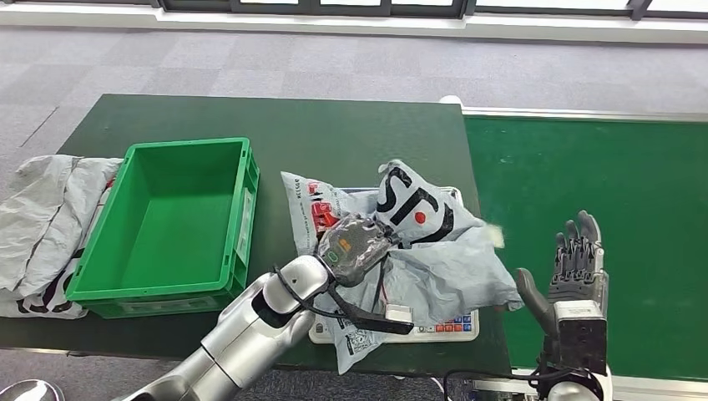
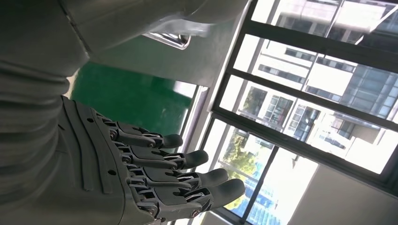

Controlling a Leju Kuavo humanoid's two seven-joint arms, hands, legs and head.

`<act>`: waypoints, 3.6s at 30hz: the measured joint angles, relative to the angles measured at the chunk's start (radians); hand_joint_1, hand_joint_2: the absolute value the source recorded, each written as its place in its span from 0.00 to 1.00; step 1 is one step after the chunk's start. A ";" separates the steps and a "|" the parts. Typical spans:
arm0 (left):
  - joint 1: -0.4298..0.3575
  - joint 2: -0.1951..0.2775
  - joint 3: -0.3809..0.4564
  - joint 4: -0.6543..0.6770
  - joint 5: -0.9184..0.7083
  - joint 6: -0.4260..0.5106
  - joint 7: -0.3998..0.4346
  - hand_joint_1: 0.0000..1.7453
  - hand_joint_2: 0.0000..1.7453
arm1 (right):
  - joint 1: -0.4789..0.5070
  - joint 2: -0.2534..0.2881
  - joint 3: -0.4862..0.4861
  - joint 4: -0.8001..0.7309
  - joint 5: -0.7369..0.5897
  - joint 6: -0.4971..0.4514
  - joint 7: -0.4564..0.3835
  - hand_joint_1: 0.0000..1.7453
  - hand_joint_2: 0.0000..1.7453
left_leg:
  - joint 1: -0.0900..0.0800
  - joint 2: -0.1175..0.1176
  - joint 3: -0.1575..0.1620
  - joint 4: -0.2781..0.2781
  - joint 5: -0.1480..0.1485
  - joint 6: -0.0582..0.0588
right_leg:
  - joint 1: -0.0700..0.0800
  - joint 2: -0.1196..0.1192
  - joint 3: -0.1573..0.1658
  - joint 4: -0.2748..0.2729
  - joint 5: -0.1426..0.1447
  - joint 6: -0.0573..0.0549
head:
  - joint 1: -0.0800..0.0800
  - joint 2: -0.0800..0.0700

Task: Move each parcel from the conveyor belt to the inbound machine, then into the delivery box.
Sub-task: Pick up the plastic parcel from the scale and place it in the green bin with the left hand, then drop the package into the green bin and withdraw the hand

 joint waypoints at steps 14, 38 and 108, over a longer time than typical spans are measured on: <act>0.059 0.021 0.038 -0.150 0.018 0.123 -0.015 1.00 1.00 | 0.005 -0.002 0.000 0.000 -0.009 0.001 -0.007 0.00 1.00 | 0.000 0.000 -0.001 0.000 0.000 0.000 | 0.000 0.000 -0.002 0.000 0.000 0.000 | 0.000 0.000; -0.026 0.081 0.392 -0.031 0.212 0.340 0.089 1.00 1.00 | 0.029 -0.008 0.008 -0.003 -0.015 -0.041 -0.008 0.00 1.00 | 0.002 0.002 -0.002 0.000 0.002 -0.003 | 0.002 0.002 -0.004 0.001 0.001 -0.002 | 0.000 0.000; 0.322 0.162 0.641 -0.408 1.164 -0.361 -0.401 0.00 1.00 | 0.111 -0.015 -0.030 -0.065 -0.031 -0.031 -0.014 0.00 1.00 | 0.003 0.008 -0.005 0.000 -0.001 -0.004 | 0.004 0.009 -0.009 0.001 0.001 -0.004 | 0.000 0.000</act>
